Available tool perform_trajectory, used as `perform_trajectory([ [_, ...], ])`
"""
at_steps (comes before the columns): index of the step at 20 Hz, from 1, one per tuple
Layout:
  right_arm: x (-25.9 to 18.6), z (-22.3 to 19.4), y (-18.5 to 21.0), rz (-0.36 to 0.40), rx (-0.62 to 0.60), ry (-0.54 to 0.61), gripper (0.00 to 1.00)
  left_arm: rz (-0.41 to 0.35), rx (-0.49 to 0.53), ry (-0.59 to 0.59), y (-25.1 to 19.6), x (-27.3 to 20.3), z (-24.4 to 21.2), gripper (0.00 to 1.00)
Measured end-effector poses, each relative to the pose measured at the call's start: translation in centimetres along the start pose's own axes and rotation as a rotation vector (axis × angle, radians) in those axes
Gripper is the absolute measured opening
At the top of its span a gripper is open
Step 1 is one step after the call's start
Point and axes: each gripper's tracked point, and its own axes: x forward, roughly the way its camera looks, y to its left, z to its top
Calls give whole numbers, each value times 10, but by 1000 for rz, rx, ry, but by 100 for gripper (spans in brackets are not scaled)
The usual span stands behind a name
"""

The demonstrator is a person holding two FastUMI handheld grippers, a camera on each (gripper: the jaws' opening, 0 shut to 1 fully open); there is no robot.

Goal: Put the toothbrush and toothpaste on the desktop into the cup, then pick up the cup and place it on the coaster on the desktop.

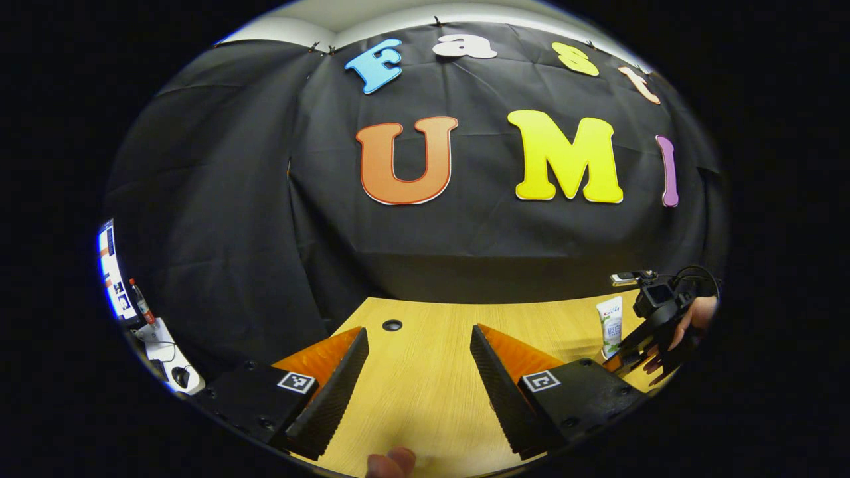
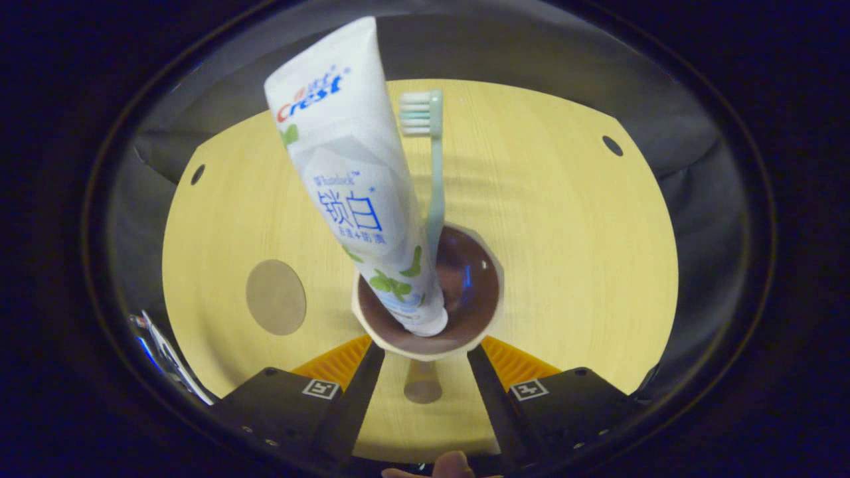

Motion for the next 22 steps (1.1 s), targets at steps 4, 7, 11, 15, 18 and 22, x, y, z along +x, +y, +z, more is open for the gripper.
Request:
perform_trajectory([
  [4, 14, 2, 3, 16, 27, 51, 78, 6, 8, 0, 3, 4, -1, 97],
  [7, 20, 1, 7, 29, 25, 72, 82, 13, 6, 12, 9, 8, -5, 97],
  [11, 24, 0, 2, 16, 19, 83, 79, 17, -6, 29, 11, 10, -12, 97],
  [15, 27, -5, 9, 65, 62, 122, 55, 16, 2, 30, 7, 10, -12, 97],
  [18, 28, -2, 8, 71, 13, 94, 49, 11, 11, 32, 4, 8, -13, 97],
  [22, 27, 0, 7, 56, -10, 69, 40, 3, -5, 50, 0, 9, -18, 97],
])
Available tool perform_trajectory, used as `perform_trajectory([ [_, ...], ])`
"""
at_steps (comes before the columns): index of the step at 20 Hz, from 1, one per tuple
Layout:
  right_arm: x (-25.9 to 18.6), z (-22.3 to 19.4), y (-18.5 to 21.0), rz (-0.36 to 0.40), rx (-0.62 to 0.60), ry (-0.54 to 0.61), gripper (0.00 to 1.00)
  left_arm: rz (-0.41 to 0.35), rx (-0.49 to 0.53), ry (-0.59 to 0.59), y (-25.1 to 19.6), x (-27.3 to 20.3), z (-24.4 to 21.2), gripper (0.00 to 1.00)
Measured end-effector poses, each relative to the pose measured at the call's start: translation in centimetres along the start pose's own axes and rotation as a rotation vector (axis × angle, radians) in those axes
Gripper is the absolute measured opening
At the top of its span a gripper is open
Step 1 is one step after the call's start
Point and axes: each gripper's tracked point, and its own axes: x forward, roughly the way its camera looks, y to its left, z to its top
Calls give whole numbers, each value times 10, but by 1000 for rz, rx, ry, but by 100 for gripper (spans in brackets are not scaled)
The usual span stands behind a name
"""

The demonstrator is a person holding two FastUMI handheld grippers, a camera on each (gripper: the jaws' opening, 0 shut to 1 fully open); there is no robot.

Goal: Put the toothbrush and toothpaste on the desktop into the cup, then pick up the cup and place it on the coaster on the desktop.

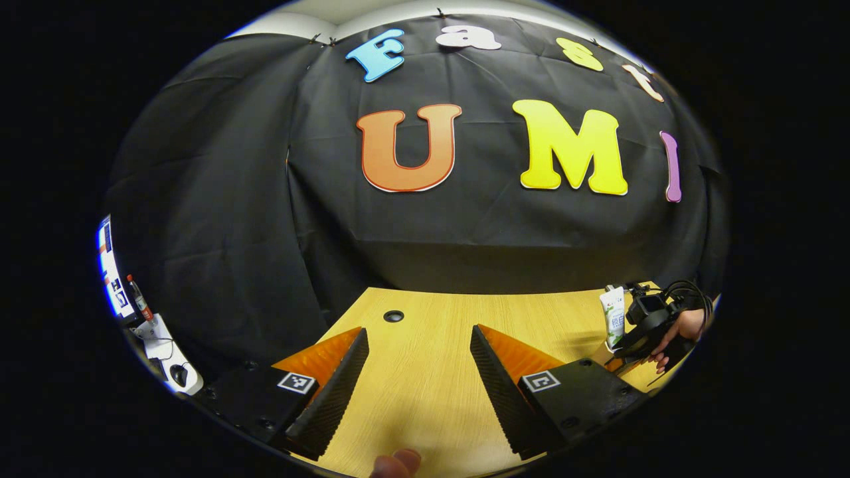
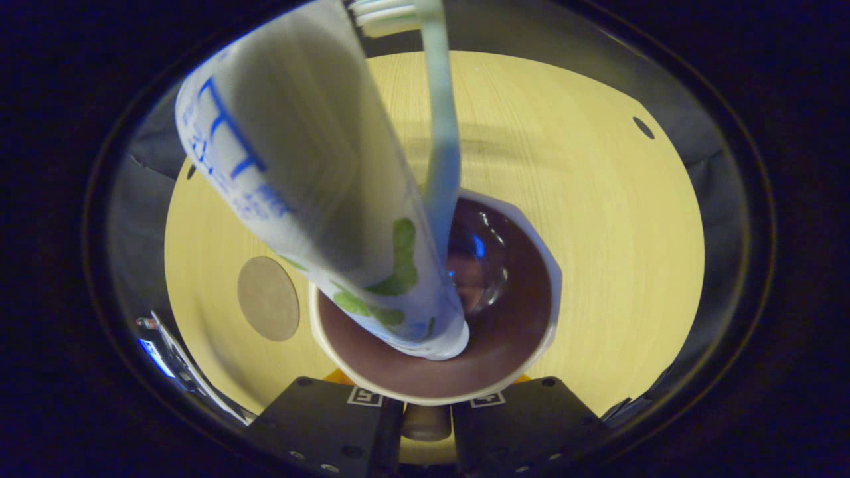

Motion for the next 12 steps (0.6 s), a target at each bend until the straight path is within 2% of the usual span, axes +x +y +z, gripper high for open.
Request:
perform_trajectory([
  [4, -6, 2, -2, -12, 1, -22, 32, 0, -8, 3, 0, -2, -1, 97],
  [6, -10, 3, -6, -35, 13, -16, 47, 5, -23, 16, 3, -1, -4, 96],
  [8, -11, 4, -12, -66, 12, -7, 51, 10, -44, 30, 5, -1, -7, 97],
  [12, -11, 5, -8, -45, 46, 8, 52, 19, -60, 39, 9, -2, -11, 97],
])
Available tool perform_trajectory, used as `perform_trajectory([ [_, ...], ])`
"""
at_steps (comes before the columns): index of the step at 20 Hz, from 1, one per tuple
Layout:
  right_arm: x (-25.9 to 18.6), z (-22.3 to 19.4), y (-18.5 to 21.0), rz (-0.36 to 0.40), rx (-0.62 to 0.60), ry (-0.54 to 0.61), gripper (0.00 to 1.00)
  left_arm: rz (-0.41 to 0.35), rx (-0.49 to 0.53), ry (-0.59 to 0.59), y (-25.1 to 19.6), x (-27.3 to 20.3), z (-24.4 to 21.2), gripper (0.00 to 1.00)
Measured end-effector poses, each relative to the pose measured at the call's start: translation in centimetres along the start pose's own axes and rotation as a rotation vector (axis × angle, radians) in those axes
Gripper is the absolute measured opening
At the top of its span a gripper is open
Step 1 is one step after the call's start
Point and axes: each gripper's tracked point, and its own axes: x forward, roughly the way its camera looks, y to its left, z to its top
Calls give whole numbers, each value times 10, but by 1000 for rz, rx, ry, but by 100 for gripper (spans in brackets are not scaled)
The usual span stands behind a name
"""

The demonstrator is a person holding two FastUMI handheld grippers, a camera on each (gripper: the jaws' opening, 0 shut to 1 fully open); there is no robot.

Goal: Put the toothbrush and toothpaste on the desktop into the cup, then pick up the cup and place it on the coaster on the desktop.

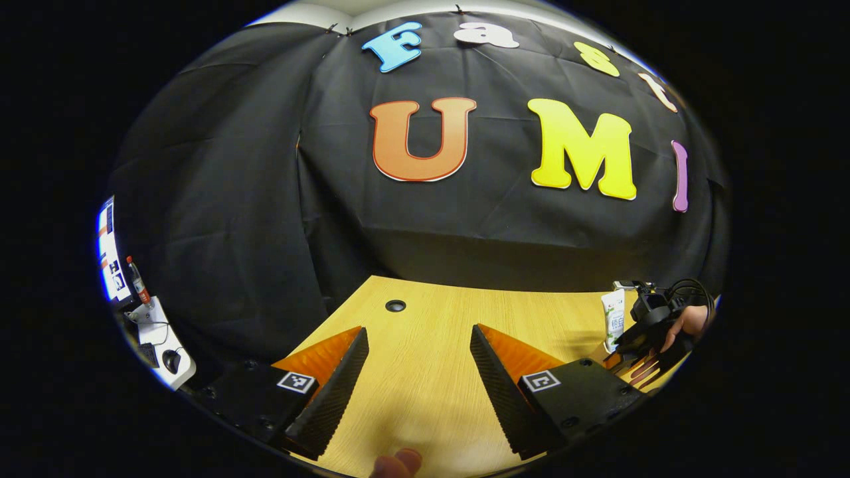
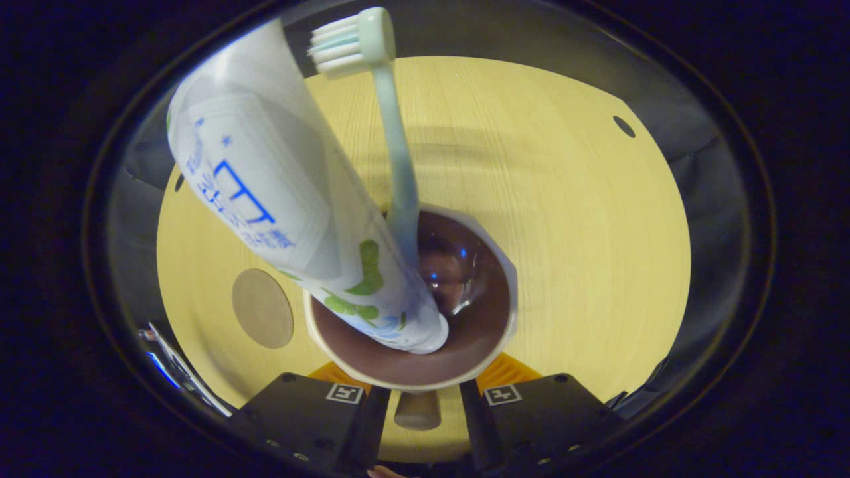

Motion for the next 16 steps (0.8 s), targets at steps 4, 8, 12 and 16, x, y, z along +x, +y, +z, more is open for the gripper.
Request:
perform_trajectory([
  [4, -3, -2, 14, 74, 42, 38, 46, 7, -5, 13, 4, 1, -3, 97],
  [8, 1, -4, 11, 40, 41, 54, 27, 9, -12, 25, 5, 0, -6, 97],
  [12, -1, -4, 12, 45, 57, 43, 25, 8, -13, 27, 4, 1, -7, 97],
  [16, 0, -7, 14, 48, 54, 37, 25, 11, 0, 33, 5, 1, -8, 97],
])
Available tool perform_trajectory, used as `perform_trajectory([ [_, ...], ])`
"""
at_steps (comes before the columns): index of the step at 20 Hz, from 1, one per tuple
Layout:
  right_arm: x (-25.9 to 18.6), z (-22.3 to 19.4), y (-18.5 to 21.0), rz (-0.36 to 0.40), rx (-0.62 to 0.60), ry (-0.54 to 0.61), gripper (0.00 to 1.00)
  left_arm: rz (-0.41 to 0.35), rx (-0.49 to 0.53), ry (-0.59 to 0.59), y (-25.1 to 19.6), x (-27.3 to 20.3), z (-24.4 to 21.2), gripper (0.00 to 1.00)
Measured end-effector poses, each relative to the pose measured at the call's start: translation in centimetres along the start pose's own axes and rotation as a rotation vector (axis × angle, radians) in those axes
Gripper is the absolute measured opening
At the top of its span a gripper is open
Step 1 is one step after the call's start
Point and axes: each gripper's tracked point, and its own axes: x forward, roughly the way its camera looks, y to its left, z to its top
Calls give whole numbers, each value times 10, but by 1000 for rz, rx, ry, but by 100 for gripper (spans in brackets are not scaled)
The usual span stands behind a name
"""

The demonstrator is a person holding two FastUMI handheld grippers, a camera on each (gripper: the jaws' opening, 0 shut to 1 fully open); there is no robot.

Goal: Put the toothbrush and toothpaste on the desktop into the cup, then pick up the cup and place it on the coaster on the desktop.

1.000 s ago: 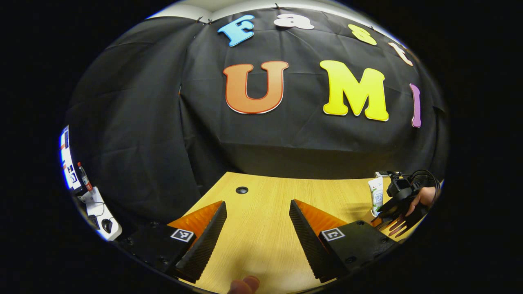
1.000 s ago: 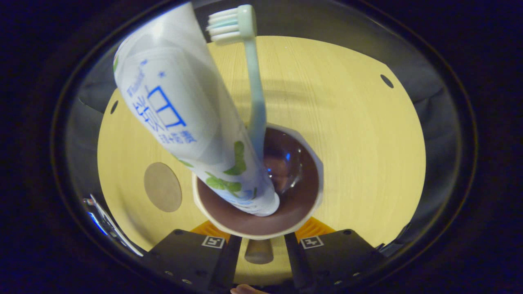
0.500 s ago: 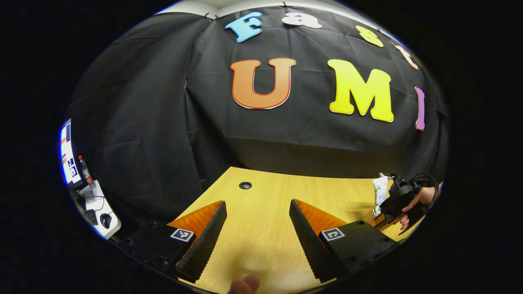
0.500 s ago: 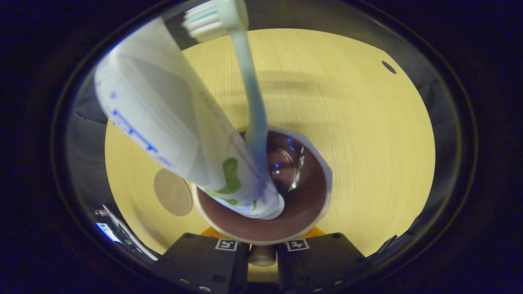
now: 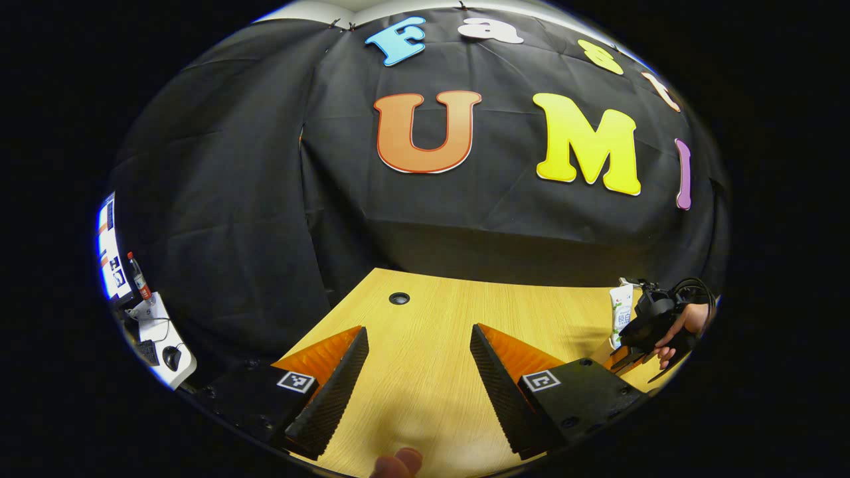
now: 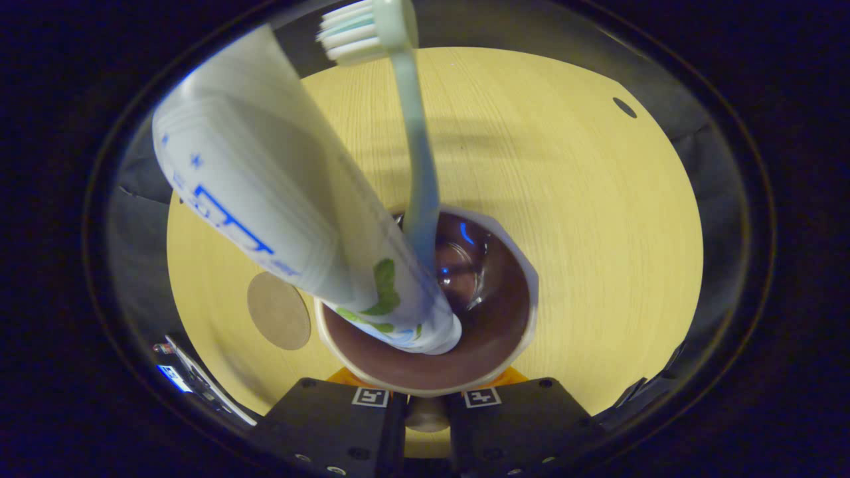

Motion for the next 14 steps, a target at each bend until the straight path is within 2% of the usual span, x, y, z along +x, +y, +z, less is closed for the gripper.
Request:
perform_trajectory([
  [7, -16, 1, 14, 0, -66, -69, 26, -1, -1, -7, -2, -3, 1, 97],
  [14, -24, -13, 72, 44, -166, -77, 24, 32, -13, -18, 20, -17, -1, 97],
])
